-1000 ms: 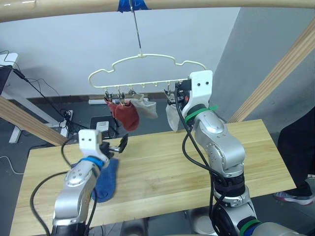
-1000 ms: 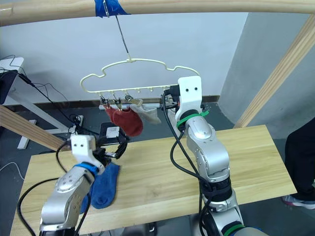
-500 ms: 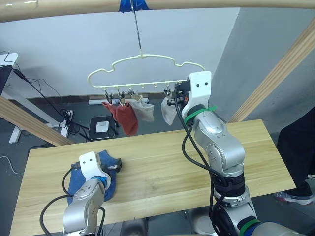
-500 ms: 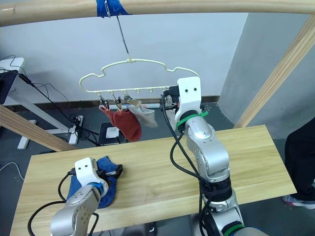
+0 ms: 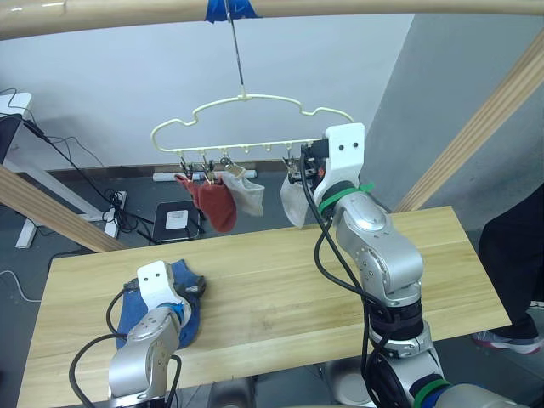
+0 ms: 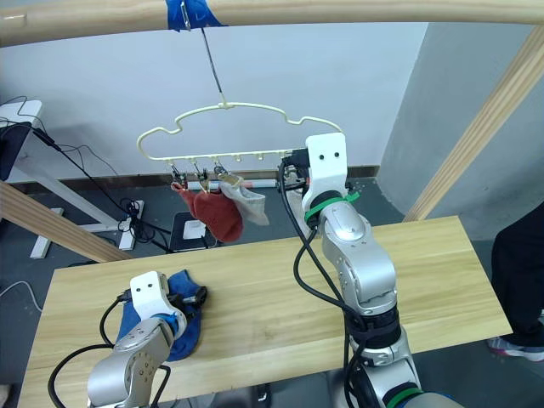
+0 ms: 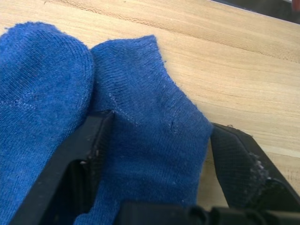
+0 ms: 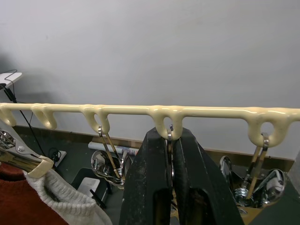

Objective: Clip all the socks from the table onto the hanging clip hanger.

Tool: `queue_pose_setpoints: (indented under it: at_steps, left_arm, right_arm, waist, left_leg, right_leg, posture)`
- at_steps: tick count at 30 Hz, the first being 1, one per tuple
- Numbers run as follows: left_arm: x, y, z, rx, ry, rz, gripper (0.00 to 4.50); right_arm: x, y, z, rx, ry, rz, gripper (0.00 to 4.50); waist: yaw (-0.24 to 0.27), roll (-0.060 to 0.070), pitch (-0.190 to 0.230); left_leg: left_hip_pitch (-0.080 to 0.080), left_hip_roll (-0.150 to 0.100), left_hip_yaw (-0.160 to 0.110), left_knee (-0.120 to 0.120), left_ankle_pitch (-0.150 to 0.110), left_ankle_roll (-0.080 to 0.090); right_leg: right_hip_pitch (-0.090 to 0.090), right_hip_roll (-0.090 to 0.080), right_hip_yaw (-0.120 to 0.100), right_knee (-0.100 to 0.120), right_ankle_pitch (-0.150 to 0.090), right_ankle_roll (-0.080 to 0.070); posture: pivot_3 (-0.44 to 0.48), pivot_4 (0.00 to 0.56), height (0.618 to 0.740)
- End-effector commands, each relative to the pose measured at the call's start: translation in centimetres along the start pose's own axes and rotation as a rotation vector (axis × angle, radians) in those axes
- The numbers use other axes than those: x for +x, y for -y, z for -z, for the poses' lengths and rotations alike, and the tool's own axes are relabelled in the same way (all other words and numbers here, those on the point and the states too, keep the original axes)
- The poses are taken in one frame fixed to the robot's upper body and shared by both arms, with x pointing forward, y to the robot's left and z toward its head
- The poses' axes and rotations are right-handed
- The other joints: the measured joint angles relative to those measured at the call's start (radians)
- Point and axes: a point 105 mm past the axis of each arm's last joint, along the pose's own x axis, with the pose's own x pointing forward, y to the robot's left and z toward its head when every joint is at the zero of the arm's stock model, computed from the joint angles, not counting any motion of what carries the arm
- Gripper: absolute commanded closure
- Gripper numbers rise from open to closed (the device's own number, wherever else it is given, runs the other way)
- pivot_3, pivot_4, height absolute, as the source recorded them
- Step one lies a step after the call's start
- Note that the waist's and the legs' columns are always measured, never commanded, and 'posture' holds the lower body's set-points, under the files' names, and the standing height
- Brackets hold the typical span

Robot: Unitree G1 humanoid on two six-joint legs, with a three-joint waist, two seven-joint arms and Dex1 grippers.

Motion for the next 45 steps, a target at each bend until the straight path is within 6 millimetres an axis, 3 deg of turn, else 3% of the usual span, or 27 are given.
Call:
queue_pose_setpoints:
  at_steps: [1, 12, 20, 25, 30, 34, 41, 45]
  left_arm:
    - [0.0, 0.1, 1.1, -0.011, -0.044, 0.01, 1.58]
    - [-0.5, -0.2, -0.2, 0.009, 0.021, 0.018, 2.82]
    - [-2.0, 0.6, -2.8, -0.024, 0.151, 0.126, 4.49]
    - [-4.3, 2.2, -4.3, 0.14, 0.239, 0.326, 4.49]
    - [-6.5, 5.8, -5.4, 0.403, 0.368, 0.625, 4.49]
    - [-7.4, 9.1, -5.8, 0.463, 0.419, 0.83, 4.49]
    - [-6.9, 13.2, -7.7, 0.47, 0.479, 0.999, 4.49]
    - [-5.8, 14.5, -8.6, 0.448, 0.518, 0.982, 4.49]
  right_arm:
    - [-0.3, -0.5, -1.3, 0.003, 0.051, -0.021, 4.5]
    - [-0.2, -0.6, -1.3, 0.005, 0.051, -0.027, 4.5]
    - [-0.2, -0.7, -1.2, 0.004, 0.053, -0.035, 4.5]
    - [-0.2, -0.8, -1.3, 0.005, 0.054, -0.037, 4.5]
    - [-0.2, -0.7, -1.3, 0.006, 0.056, -0.034, 4.5]
    - [-0.2, -0.7, -1.3, 0.006, 0.055, -0.034, 4.5]
    - [-0.2, -0.6, -1.6, 0.006, 0.06, -0.032, 4.5]
    - [-0.2, -0.6, -1.7, 0.005, 0.062, -0.029, 4.5]
  waist:
    - [0.0, 0.0, 0.0]
    - [0.0, 0.0, 0.0]
    - [0.001, 0.0, 0.0]
    - [0.0, 0.0, 0.0]
    - [0.002, 0.0, 0.0]
    - [0.002, 0.0, 0.0]
    - [0.0, 0.0, 0.0]
    - [-0.001, 0.0, 0.0]
  left_leg:
    - [0.0, 0.0, 0.0, 0.0, 0.0, 0.0]
    - [0.0, 0.0, 0.0, 0.0, 0.0, 0.0]
    - [-0.001, 0.0, 0.0, 0.0, 0.0, 0.0]
    - [0.0, 0.001, 0.0, -0.001, 0.0, 0.0]
    - [0.0, 0.002, 0.001, -0.002, 0.0, 0.0]
    - [-0.001, 0.001, 0.002, -0.002, 0.0, -0.001]
    - [-0.002, 0.002, 0.002, -0.002, 0.0, -0.001]
    - [-0.003, 0.002, 0.003, -0.002, 0.0, -0.001]
  right_leg:
    - [0.0, 0.0, 0.0, 0.0, 0.0, 0.0]
    - [0.0, 0.0, 0.0, 0.0, 0.0, 0.0]
    - [0.0, 0.0, 0.0, -0.001, 0.0, 0.0]
    - [-0.001, 0.0, 0.0, -0.001, 0.0, 0.0]
    - [-0.002, 0.0, 0.001, -0.001, 0.0, -0.001]
    - [-0.002, 0.0, 0.001, -0.001, 0.0, -0.001]
    - [-0.004, 0.001, 0.001, -0.001, 0.0, -0.001]
    - [-0.004, 0.001, 0.001, -0.001, 0.0, -0.001]
  posture:
    - [-0.264, 0.274, 0.74]
    - [-0.256, 0.27, 0.74]
    - [-0.246, 0.266, 0.74]
    - [-0.246, 0.266, 0.74]
    - [-0.243, 0.266, 0.74]
    - [-0.244, 0.265, 0.74]
    - [-0.261, 0.262, 0.74]
    - [-0.269, 0.259, 0.74]
